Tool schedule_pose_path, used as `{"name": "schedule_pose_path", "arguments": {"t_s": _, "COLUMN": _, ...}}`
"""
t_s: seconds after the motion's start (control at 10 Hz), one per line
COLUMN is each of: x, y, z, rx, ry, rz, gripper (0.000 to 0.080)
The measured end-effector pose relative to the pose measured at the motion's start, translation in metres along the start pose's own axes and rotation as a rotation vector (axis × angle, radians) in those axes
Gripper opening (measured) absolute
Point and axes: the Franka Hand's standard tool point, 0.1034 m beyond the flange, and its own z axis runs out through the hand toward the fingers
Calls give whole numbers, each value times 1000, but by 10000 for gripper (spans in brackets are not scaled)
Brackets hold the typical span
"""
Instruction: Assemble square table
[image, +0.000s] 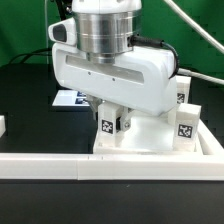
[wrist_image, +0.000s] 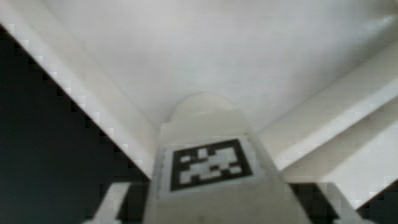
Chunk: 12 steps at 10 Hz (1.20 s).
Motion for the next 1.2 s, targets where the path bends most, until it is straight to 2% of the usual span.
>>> {"name": "schedule_pose_path", "arguments": {"t_s": 0.2, "x": 0, "y": 2, "z": 0, "rx": -3, "ry": 0, "rz": 8, "gripper": 310}}
{"name": "schedule_pose_path", "arguments": {"t_s": 0.3, "x": 0, "y": 2, "z": 0, "rx": -3, "ry": -1, "rz": 5, "gripper": 386}}
{"name": "schedule_pose_path", "arguments": {"t_s": 0.4, "x": 0, "y": 3, "z": 1, "rx": -4, "ry": -2, "rz": 6, "gripper": 386}}
{"name": "schedule_pose_path", "arguments": {"t_s": 0.5, "x": 0, "y": 3, "z": 1, "rx": -4, "ry": -2, "rz": 6, "gripper": 533}}
{"name": "schedule_pose_path", "arguments": {"t_s": 0.6, "x": 1, "y": 2, "z": -1, "rx": 0, "ry": 1, "rz": 6, "gripper": 627}}
{"name": "schedule_pose_path", "arguments": {"t_s": 0.7, "x": 2, "y": 1, "z": -17, "rx": 9, "ry": -6, "rz": -6, "gripper": 627}}
{"name": "schedule_pose_path", "arguments": {"t_s": 0.9, "x": 1, "y": 7, "z": -71, "rx": 54, "ry": -7, "rz": -14, "gripper": 645}}
{"name": "schedule_pose_path", "arguments": {"t_s": 1.0, "x": 4, "y": 8, "z": -85, "rx": 65, "ry": -3, "rz": -9, "gripper": 649}}
{"name": "schedule_pose_path", "arguments": {"t_s": 1.1, "x": 4, "y": 6, "z": -92, "rx": 73, "ry": 3, "rz": -8, "gripper": 649}}
{"name": "schedule_pose_path", "arguments": {"t_s": 1.2, "x": 4, "y": 6, "z": -90, "rx": 72, "ry": 2, "rz": -8, "gripper": 649}}
